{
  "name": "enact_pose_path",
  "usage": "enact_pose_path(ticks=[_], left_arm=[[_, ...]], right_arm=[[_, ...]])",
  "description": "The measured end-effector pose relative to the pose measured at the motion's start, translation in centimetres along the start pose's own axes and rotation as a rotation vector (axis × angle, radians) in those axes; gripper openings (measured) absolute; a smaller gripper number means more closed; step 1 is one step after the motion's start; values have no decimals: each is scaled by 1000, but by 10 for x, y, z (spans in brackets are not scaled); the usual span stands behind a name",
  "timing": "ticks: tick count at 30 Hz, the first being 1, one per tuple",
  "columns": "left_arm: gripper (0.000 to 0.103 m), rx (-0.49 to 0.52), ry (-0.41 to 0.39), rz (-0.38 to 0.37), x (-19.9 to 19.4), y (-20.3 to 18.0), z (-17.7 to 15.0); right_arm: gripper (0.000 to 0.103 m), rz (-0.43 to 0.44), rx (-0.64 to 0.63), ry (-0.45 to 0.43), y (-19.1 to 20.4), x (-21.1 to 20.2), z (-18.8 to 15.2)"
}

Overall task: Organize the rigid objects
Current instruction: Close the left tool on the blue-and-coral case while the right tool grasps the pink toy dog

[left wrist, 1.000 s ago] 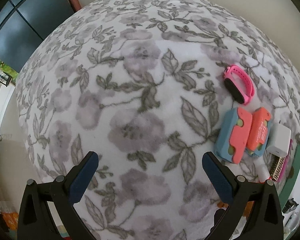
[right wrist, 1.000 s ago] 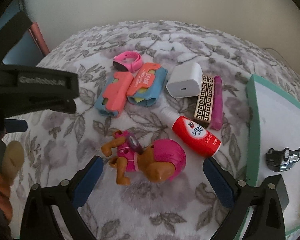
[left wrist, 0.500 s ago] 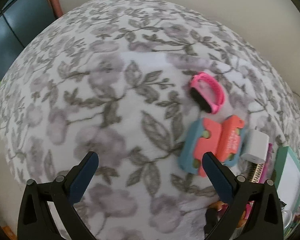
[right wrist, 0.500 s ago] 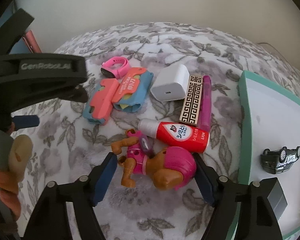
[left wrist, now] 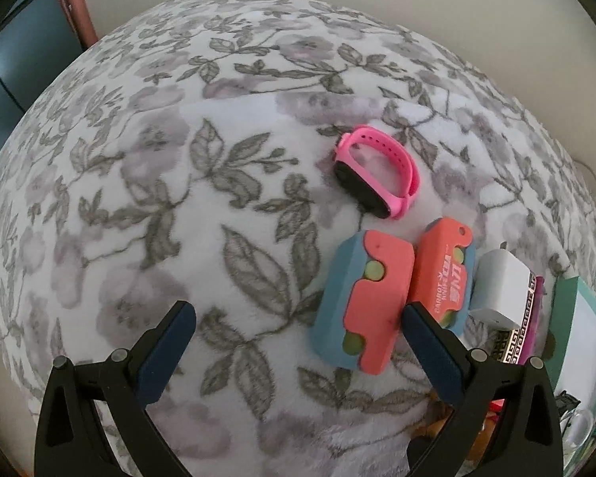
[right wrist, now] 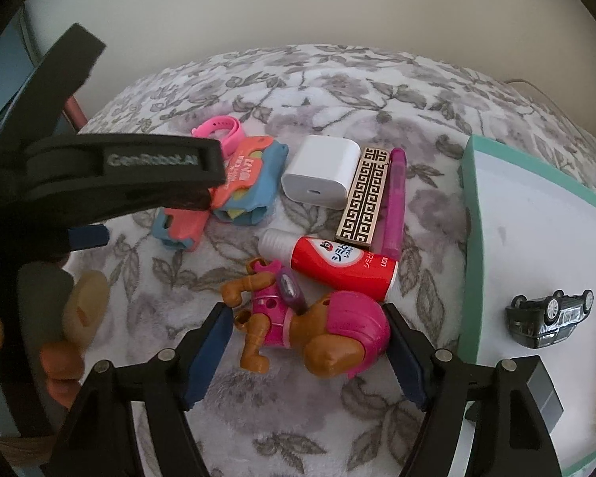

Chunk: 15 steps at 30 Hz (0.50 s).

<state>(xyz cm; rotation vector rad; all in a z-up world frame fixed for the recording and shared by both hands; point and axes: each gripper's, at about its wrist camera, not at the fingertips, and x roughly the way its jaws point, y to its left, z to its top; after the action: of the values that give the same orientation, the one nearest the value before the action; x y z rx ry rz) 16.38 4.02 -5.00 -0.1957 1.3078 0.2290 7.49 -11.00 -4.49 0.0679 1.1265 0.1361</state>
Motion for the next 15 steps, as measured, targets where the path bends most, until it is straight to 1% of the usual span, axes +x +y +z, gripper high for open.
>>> enact_pose_path(ticks=[5, 7, 9, 10, 12, 13, 15], left_arm=[[102, -11, -1, -2, 6, -3, 3], [97, -9, -5, -19, 5, -4, 4], [83, -7, -8, -38, 4, -5, 4], [80, -4, -11, -48, 3, -7, 5], [68, 11, -16, -65, 1, -10, 5], [64, 22, -18, -78, 1, -13, 6], [42, 35, -13, -98, 1, -17, 5]], right_arm=[[77, -2, -4, -1, 1, 0, 0], [77, -2, -4, -1, 1, 0, -1], [77, -1, -5, -1, 1, 0, -1], [77, -1, -5, -1, 1, 0, -1], [77, 0, -6, 0, 1, -1, -1], [77, 0, -6, 0, 1, -1, -1], [77, 0, -6, 1, 0, -1, -1]])
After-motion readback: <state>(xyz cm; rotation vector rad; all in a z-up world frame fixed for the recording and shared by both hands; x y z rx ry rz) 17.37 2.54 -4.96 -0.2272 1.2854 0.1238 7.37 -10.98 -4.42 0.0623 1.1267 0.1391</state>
